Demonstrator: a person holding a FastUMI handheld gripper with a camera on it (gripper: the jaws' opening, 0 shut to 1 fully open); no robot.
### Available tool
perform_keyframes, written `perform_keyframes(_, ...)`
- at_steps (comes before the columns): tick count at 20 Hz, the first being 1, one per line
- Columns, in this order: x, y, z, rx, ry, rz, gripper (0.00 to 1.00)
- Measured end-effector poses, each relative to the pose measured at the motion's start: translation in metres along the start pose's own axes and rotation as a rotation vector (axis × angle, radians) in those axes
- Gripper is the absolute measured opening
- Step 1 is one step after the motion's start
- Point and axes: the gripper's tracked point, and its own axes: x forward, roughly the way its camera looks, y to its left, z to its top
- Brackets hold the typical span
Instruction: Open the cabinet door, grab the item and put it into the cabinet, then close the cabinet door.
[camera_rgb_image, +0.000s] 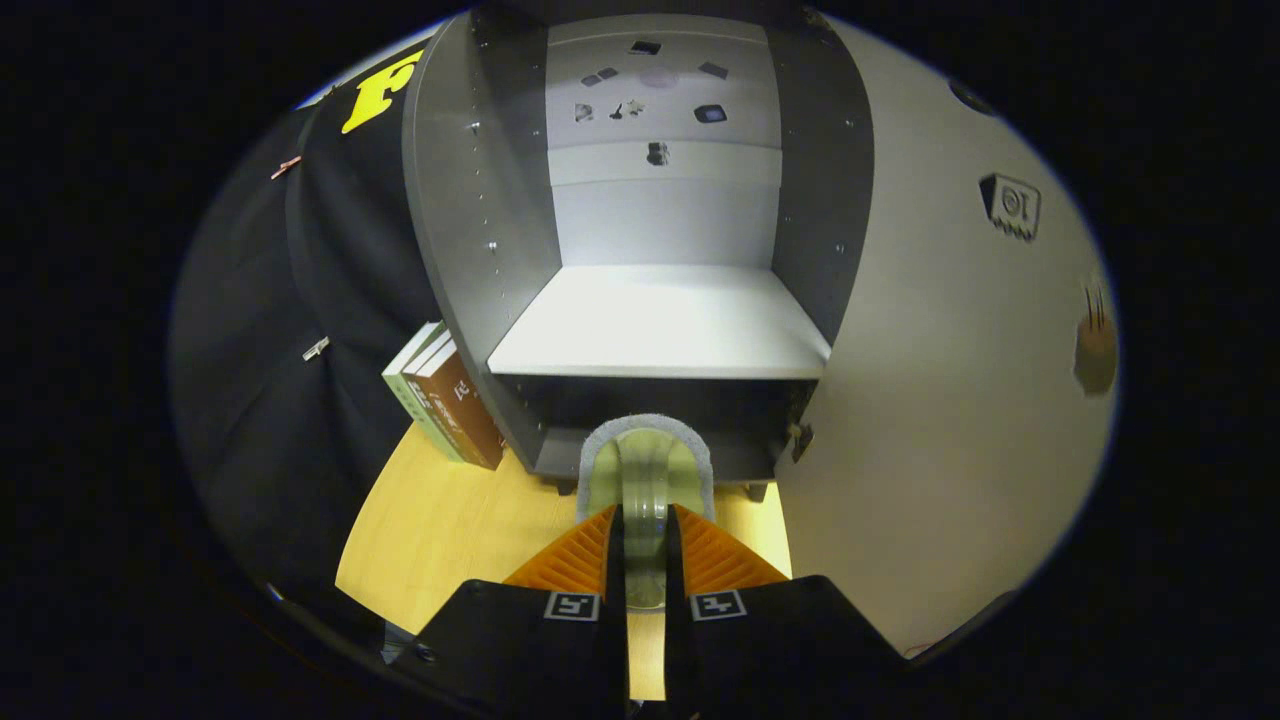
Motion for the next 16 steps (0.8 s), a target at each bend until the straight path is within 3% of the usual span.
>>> perform_keyframes(8,0.032,-0.002,0.069,0.007,-0.041,-0.034,0.18)
perform_keyframes(16,0.100,-0.001,0.107,0.008,-0.018,-0.065,0.18)
